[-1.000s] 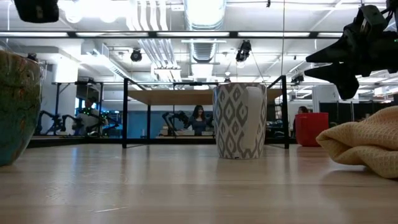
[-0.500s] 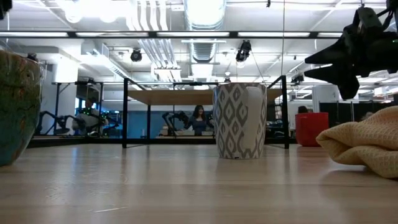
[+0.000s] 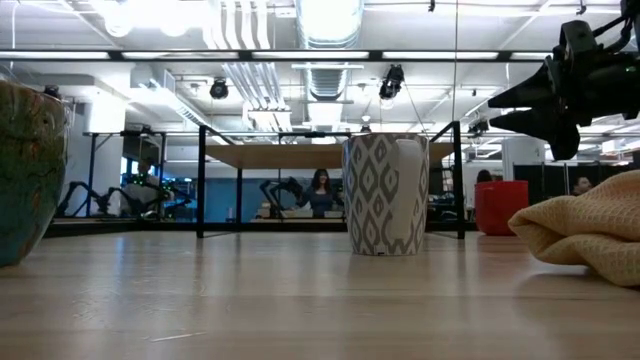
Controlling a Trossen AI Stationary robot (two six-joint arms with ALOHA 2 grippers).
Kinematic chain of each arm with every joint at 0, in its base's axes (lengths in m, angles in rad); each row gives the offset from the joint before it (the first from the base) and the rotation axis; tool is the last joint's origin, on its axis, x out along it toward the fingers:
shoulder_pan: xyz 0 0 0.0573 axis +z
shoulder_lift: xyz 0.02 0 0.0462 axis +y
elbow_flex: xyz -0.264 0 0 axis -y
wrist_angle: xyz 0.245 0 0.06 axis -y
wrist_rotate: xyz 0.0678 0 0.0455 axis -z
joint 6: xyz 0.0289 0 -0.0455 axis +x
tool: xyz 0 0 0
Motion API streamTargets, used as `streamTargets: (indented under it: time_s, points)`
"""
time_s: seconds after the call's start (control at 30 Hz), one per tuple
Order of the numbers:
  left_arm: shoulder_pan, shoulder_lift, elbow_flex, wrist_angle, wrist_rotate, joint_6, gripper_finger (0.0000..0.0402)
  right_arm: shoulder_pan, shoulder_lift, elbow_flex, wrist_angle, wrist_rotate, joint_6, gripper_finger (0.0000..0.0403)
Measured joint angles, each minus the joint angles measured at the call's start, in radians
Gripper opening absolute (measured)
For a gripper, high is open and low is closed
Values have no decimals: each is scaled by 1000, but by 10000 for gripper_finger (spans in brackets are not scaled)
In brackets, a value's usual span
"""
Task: Stack small to large cups/mugs on shelf
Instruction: Put the brown mug on the shelf
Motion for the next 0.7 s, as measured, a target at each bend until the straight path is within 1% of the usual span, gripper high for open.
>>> streamTargets:
  time_s: [0.17,0.33,0.7]
  points:
    - [22,16,-20,-6,41,-2,71,0,0,0,0,0,0,164]
    - [29,41,-24,-5,48,-2,71,0,0,0,1,0,3,164]
    - [49,88,-84,6,47,-2,71,0,0,0,2,0,3,164]
